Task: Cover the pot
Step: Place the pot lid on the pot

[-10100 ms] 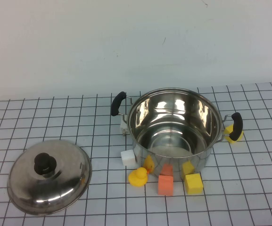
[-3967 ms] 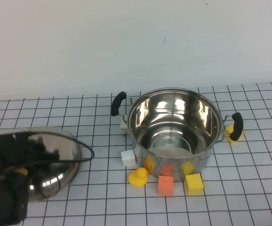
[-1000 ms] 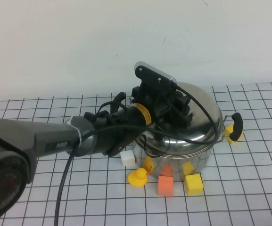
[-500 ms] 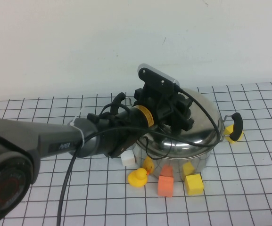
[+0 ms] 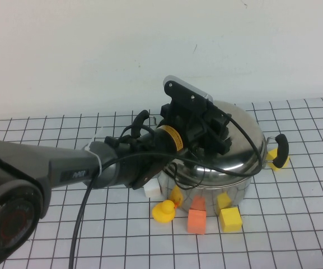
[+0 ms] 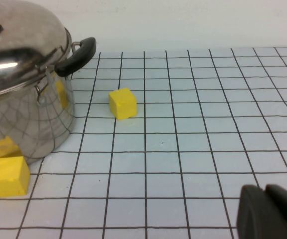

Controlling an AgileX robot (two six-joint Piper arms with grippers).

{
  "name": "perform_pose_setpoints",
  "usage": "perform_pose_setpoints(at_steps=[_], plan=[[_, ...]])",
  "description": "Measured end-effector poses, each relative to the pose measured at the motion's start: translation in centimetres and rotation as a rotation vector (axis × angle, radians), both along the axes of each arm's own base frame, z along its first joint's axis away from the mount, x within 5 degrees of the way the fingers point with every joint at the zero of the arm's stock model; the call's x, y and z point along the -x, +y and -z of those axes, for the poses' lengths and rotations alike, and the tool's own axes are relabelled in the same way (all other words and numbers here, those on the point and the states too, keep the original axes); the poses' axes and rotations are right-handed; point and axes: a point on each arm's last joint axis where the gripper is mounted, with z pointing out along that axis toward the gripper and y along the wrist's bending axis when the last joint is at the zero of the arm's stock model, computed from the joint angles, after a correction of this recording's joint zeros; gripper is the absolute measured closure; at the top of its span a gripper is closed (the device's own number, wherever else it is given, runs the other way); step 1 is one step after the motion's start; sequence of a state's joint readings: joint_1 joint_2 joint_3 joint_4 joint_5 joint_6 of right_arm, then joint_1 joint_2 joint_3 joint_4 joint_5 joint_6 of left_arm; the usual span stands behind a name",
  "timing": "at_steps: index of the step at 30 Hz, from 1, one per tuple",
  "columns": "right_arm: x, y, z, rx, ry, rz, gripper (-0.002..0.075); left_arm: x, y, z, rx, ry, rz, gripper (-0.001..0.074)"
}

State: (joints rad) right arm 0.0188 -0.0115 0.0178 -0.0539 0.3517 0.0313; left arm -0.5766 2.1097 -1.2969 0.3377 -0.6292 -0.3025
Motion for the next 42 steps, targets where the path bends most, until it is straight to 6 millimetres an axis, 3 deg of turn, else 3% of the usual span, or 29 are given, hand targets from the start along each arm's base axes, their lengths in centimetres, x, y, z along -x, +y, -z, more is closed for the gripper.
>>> perform_pose_setpoints(at_steps=[18,42], plan=[[0.00,0.00,0.00,0.000,0.000,0.000,0.0717,-0.38,0.35,0.33,-0.075,0.010,-0.046,0.0423],[0.00,0.00,0.00,0.000,0.000,0.000,0.0717,-0.39,0.33,0.23,0.009,0.073,-0.064,0.0423]])
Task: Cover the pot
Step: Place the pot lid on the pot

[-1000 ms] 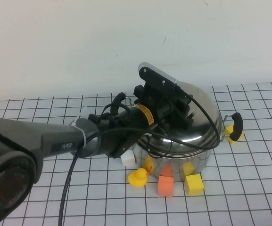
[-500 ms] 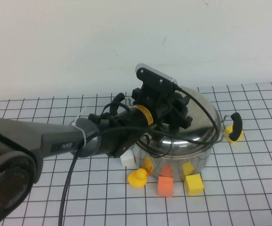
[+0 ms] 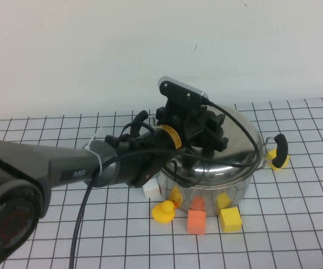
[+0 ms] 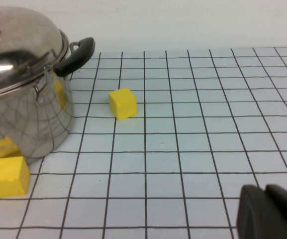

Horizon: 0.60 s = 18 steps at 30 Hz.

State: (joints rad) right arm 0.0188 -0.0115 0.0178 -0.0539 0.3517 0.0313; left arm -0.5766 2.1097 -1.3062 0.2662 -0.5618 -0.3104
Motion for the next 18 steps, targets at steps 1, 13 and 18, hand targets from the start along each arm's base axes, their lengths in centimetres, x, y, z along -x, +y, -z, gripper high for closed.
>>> perform_pose_setpoints(at_steps=[1,13,18], plan=[[0.00,0.00,0.00,0.000,0.000,0.000,0.0717,0.00,0.00,-0.01,0.001,-0.001,0.000,0.0423],[0.00,0.00,0.00,0.000,0.000,0.000,0.0717,-0.11,-0.15,0.47,-0.009,-0.044,0.013,0.0423],[0.00,0.00,0.00,0.000,0.000,0.000,0.0717,-0.12,-0.15,0.59,-0.015,-0.046,0.015,0.0423]])
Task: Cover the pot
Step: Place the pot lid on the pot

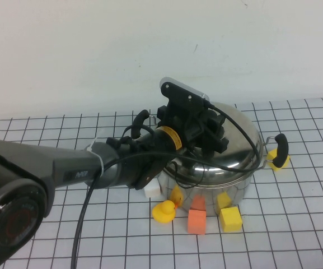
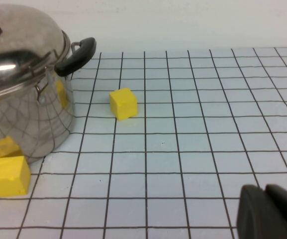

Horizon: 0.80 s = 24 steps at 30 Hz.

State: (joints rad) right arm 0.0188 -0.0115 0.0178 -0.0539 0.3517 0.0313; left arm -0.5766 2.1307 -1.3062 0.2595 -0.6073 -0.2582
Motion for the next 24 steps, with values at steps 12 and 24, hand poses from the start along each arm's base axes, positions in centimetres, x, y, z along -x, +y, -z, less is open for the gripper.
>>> perform_pose_setpoints(at_steps=[12,24], plan=[[0.00,0.00,0.00,0.000,0.000,0.000,0.0717,0.03,-0.04,0.19,-0.028,-0.007,0.011,0.0423],[0.00,0.00,0.00,0.000,0.000,0.000,0.0717,0.07,-0.14,0.18,-0.027,-0.022,0.024,0.0345]])
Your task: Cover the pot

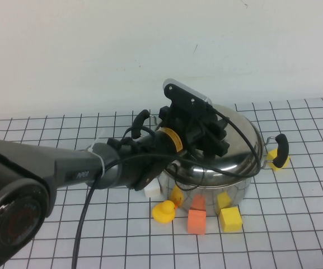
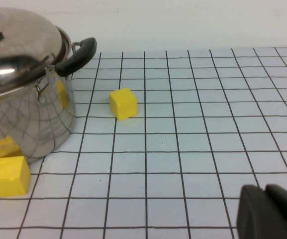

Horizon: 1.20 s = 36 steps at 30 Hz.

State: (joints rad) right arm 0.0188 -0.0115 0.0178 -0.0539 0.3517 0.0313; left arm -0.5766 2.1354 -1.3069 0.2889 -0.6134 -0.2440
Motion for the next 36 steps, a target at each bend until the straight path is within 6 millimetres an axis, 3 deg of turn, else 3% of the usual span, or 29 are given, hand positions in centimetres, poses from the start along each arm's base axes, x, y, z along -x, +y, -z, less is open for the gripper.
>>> perform_pose_setpoints(at_steps=[3,5,9,13,17,24,28,36], plan=[[0.0,0.0,0.0,0.000,0.000,0.000,0.0717,0.0,0.0,-0.2,-0.005,-0.016,0.009,0.0259],[0.0,0.0,0.0,0.000,0.000,0.000,0.0717,0.1,0.0,-0.8,-0.001,-0.029,0.010,0.0244],[0.0,0.0,0.0,0.000,0.000,0.000,0.0717,0.3,0.2,-2.8,0.005,-0.064,0.003,0.0253],[0.0,0.0,0.0,0.000,0.000,0.000,0.0717,0.9,0.7,-6.1,0.022,-0.111,-0.006,0.0276],[0.0,0.0,0.0,0.000,0.000,0.000,0.0717,2.2,1.8,-10.9,0.036,-0.157,-0.026,0.0347],[0.0,0.0,0.0,0.000,0.000,0.000,0.0717,6.3,5.3,-19.4,0.005,-0.151,-0.108,0.0668],[0.0,0.0,0.0,0.000,0.000,0.000,0.0717,8.7,7.3,-22.6,0.002,-0.139,-0.145,0.0722],[0.0,0.0,0.0,0.000,0.000,0.000,0.0717,12.6,10.5,-26.1,-0.034,-0.086,-0.208,0.0734]])
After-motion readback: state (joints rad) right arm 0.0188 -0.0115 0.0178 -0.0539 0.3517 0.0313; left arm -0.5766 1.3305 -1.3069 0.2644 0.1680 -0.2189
